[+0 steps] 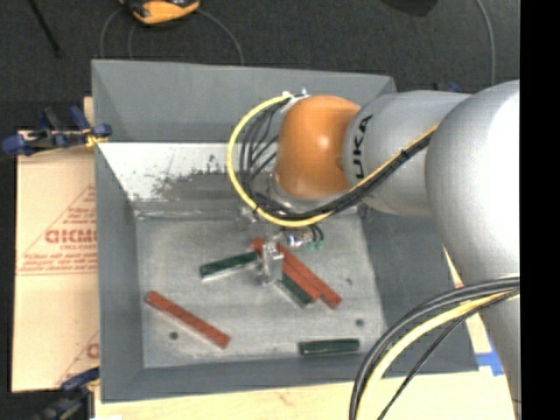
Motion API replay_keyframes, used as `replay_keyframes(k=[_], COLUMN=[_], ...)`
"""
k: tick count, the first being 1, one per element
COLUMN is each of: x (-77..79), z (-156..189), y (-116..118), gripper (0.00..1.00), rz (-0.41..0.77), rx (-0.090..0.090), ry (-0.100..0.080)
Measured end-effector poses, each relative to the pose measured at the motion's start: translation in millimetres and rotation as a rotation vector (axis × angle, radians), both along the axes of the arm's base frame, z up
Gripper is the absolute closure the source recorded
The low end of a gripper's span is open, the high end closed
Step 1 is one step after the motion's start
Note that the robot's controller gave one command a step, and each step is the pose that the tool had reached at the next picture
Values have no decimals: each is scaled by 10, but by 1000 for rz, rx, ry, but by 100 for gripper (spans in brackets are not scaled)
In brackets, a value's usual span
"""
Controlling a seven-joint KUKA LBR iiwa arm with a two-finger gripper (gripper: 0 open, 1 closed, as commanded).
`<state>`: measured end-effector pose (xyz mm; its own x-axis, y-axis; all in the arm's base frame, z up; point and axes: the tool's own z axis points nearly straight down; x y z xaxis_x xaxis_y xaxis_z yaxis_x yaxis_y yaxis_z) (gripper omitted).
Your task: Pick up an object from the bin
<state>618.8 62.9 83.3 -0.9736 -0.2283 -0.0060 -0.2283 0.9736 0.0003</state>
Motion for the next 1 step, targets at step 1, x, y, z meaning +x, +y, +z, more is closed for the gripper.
replay_keyframes(k=[1], x=[40], z=[-116], y=[310], gripper=[100], rz=[249], rx=[-1], ry=[-2])
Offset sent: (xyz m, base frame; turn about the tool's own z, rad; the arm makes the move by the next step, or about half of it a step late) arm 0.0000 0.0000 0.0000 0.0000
